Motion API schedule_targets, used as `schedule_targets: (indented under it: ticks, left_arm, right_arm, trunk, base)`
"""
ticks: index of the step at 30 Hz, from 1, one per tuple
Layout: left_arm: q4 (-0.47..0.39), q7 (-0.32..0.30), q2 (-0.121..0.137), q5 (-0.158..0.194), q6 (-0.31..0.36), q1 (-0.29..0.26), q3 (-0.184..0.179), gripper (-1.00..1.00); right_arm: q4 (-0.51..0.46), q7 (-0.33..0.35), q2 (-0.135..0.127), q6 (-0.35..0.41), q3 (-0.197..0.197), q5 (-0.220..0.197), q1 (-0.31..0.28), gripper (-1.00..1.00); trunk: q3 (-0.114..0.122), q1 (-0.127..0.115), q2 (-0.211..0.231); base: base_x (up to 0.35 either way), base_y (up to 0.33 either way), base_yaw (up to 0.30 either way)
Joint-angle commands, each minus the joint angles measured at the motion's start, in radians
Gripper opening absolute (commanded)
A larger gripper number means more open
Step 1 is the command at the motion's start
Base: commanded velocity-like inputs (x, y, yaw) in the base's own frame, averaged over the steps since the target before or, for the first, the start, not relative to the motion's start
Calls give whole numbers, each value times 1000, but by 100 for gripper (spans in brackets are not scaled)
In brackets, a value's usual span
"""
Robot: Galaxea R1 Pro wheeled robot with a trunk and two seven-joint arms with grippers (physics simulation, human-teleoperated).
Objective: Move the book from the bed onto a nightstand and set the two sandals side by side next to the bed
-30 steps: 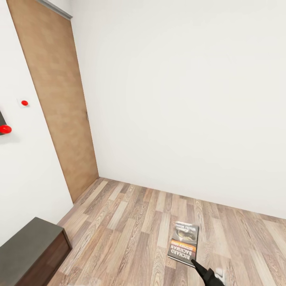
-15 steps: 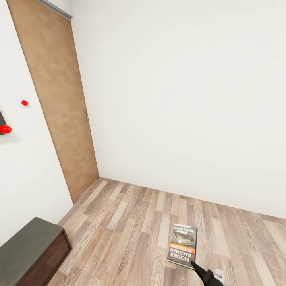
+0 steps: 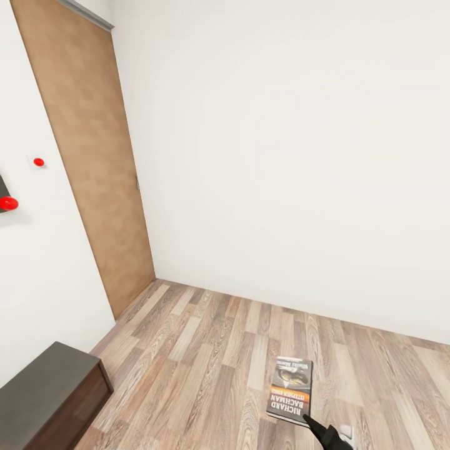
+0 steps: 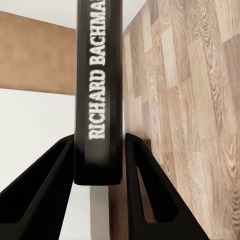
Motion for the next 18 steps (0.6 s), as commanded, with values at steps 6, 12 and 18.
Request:
schedule_targets:
  ticks: [6, 12, 18]
  left_arm:
    - [1, -3, 0, 7, -4, 24, -8, 100]
    - [1, -3, 0, 6, -4, 49, -8, 100]
    - [2, -3, 0, 9, -2, 66, -8, 100]
  right_arm:
    - [-3, 8, 8, 2, 17, 17, 0, -100]
    - [-3, 9, 11, -22, 127, 38, 0, -100]
    - [-4, -1, 15, -55, 201, 48, 0, -100]
  trunk:
    - [-2, 0, -1]
    - [-2, 0, -1]
    - [-2, 0, -1]
  base:
    - [0, 0, 0]
    - [0, 0, 0]
    - [0, 0, 0]
